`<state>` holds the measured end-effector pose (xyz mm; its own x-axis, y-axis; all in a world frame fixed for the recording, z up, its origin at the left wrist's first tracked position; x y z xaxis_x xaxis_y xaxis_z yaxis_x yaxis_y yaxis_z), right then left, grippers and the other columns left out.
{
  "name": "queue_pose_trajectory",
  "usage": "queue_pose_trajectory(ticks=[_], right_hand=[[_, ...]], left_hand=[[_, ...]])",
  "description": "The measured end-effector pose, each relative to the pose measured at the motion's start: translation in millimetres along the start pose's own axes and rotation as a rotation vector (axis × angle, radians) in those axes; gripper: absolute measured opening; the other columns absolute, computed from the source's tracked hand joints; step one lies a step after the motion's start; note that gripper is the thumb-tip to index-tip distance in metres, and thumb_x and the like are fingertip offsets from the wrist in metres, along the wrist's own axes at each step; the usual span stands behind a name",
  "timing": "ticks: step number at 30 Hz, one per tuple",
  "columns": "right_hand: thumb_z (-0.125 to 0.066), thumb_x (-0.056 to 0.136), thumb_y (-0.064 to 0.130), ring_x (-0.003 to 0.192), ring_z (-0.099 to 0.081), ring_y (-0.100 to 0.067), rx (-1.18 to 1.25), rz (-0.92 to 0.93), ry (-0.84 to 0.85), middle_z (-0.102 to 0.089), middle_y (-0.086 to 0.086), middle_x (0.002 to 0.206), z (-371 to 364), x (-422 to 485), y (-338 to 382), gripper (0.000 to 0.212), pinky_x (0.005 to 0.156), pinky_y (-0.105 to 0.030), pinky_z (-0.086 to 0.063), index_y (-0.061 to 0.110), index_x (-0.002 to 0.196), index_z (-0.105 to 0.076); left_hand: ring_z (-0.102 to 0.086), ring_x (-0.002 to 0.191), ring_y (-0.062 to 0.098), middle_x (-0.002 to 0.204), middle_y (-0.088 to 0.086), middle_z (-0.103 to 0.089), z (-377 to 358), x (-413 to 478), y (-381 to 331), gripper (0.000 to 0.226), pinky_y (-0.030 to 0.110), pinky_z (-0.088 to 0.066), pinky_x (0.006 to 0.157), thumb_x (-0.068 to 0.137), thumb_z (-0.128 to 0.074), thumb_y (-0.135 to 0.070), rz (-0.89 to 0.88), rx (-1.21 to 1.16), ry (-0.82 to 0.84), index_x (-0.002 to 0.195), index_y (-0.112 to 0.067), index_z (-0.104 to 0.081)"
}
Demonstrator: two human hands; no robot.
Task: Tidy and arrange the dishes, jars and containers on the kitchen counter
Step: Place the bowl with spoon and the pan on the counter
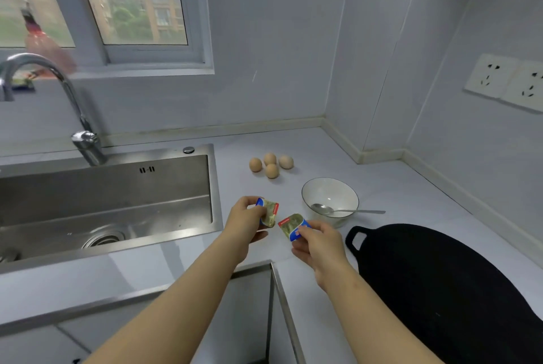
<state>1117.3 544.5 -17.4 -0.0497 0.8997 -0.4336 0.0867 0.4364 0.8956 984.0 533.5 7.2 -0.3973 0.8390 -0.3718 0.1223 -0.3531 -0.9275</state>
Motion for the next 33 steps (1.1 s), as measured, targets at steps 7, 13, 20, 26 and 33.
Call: queue_pose_trajectory(ticks=[7, 13, 20, 26, 33], right_hand=[[-0.054, 0.09, 0.003, 0.065, -0.057, -0.017, 0.034, -0.034, -0.116, -0.062, -0.016, 0.09, -43, 61, -7, 0.016, 0.059, -0.026, -0.052, 0.01, 0.104, -0.057], [-0.05, 0.09, 0.002, 0.059, -0.054, -0.017, 0.029, -0.076, -0.258, -0.06, -0.013, 0.08, -84, 112, -14, 0.012, 0.059, -0.027, -0.051, 0.011, 0.096, -0.055], [-0.049, 0.088, -0.002, 0.07, -0.056, -0.022, -0.024, -0.09, -0.426, -0.06, -0.015, 0.096, -92, 144, -22, 0.014, 0.052, -0.024, -0.048, 0.01, 0.09, -0.055], [-0.052, 0.087, 0.001, 0.079, -0.06, -0.024, -0.233, -0.047, -0.349, -0.061, -0.008, 0.093, -101, 163, -24, 0.017, 0.063, -0.028, -0.049, 0.016, 0.087, -0.059], [-0.053, 0.087, 0.003, 0.073, -0.056, -0.017, -0.346, -0.054, -0.298, -0.058, -0.001, 0.083, -102, 169, -21, 0.012, 0.06, -0.026, -0.046, 0.012, 0.092, -0.059]], left_hand=[[-0.06, 0.092, 0.025, 0.105, 0.012, -0.055, 14, 76, -9, 0.025, 0.025, -0.051, 0.064, 0.096, -0.045, -0.006, 0.037, 0.044, 0.025, 0.118, -0.016, -0.05], [-0.061, 0.092, 0.025, 0.118, 0.017, -0.056, 33, 145, -10, 0.028, 0.029, -0.055, 0.072, 0.094, -0.05, -0.007, 0.073, 0.264, 0.133, 0.12, -0.016, -0.05], [-0.058, 0.09, 0.021, 0.107, 0.007, -0.058, 34, 194, 1, 0.028, 0.022, -0.049, 0.062, 0.09, -0.058, -0.014, -0.025, 0.509, 0.229, 0.117, -0.015, -0.053], [-0.06, 0.081, 0.019, 0.1, 0.009, -0.064, 39, 211, 6, 0.023, 0.02, -0.047, 0.061, 0.087, -0.063, -0.015, -0.034, 0.576, 0.231, 0.109, -0.01, -0.059], [-0.055, 0.064, 0.008, 0.094, 0.005, -0.065, 46, 213, 11, 0.017, 0.014, -0.042, 0.051, 0.085, -0.065, -0.017, -0.096, 0.653, 0.211, 0.102, -0.013, -0.061]])
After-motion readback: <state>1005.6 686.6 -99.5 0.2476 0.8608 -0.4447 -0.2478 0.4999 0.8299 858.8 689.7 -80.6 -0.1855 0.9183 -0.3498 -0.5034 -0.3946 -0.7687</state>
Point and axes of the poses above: each hand's wrist, its own x-axis towards the middle knuckle, its own z-axis out of the back of the hand, y = z × x, the point moved 1 cm from there along x, towards the middle knuckle
